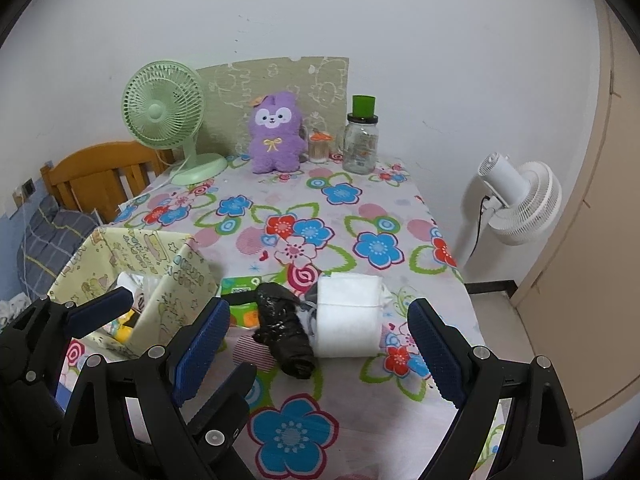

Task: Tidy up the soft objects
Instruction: 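Move both tools out of the box toward the black umbrella and white tissue pack, then grasp the black folded umbrella with the left tool while the right tool grasps the white tissue pack, then lift and carry the umbrella with the left tool and the white pack with the right tool over the box, then open the left tool to drop the umbrella into the box while the right tool releases the white pack, then move both tools out of the box toward the grey pouch and green tissue pack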

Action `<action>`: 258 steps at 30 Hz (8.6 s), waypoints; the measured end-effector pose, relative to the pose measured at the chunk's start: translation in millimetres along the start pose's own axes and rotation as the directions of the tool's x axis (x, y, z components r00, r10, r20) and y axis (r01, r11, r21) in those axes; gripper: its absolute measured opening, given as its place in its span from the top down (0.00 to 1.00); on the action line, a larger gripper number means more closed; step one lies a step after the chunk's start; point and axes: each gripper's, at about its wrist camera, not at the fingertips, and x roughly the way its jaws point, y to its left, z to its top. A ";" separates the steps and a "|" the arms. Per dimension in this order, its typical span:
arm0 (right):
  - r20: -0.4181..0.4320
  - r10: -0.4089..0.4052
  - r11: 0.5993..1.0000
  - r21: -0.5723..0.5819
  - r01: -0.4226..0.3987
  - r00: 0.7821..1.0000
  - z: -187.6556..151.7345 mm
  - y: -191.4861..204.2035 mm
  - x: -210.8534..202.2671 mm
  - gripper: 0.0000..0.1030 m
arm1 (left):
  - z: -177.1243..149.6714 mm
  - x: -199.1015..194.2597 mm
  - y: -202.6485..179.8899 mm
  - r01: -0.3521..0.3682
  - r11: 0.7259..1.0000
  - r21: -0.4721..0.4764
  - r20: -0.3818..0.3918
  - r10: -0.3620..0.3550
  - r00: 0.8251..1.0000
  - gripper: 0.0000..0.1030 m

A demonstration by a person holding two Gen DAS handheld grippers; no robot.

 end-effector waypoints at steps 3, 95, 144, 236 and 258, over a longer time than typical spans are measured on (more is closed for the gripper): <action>-0.004 -0.005 1.000 0.002 0.005 1.000 -2.2 -3.9 2.4 0.10 | 0.2 3.6 -4.3 0.006 1.000 0.002 -0.001 -0.006 1.000 0.05; -0.200 0.066 0.992 0.121 -0.042 0.978 -34.9 -44.1 118.3 0.46 | -16.4 102.8 -18.4 0.077 0.996 -0.035 -0.172 -0.082 0.982 0.83; -0.018 0.038 0.996 0.079 -0.036 0.999 -19.3 -14.1 2.5 0.46 | -7.6 -1.4 -19.3 0.053 0.998 0.031 0.007 -0.053 0.999 0.84; -0.176 0.239 0.956 -0.130 -0.263 0.955 23.8 182.5 80.6 0.46 | -29.2 27.6 186.2 -0.184 0.976 -0.117 -0.116 0.171 0.978 0.76; -0.138 0.213 0.966 -0.121 -0.230 0.967 19.7 169.1 62.3 0.18 | -29.9 9.5 168.7 -0.153 0.982 -0.107 -0.066 0.146 0.987 0.23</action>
